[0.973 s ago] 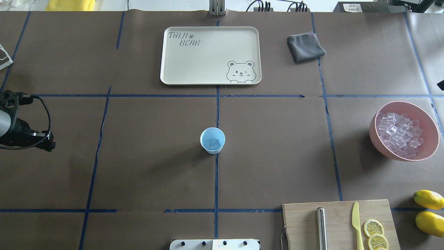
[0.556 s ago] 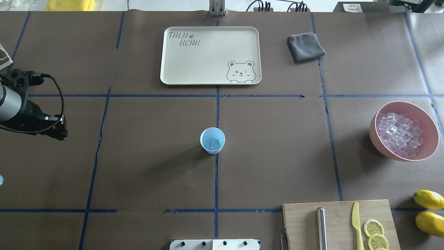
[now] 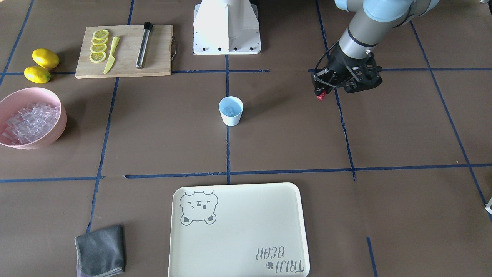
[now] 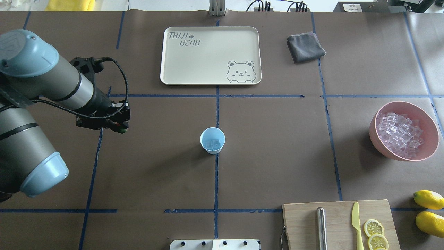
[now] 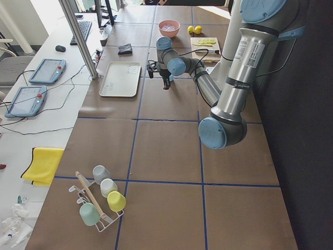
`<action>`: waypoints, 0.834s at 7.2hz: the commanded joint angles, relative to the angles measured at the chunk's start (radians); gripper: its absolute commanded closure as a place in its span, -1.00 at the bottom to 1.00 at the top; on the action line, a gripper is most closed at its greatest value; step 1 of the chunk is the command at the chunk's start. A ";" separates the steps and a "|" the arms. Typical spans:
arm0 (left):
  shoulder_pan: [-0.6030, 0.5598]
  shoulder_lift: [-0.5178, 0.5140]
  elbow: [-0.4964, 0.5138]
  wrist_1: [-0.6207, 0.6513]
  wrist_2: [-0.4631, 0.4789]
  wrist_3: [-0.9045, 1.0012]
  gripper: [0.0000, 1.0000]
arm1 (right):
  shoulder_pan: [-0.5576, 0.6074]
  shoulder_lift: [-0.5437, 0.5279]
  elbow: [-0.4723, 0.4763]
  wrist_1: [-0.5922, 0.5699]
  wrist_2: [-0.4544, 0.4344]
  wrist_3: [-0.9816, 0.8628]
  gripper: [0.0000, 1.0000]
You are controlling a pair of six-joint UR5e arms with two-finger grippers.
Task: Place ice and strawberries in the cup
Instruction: 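Carry the strawberry with the left gripper over the blue cup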
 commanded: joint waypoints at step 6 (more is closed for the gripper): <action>0.124 -0.339 0.310 -0.089 0.057 -0.201 1.00 | 0.024 -0.028 -0.091 0.144 0.108 0.075 -0.99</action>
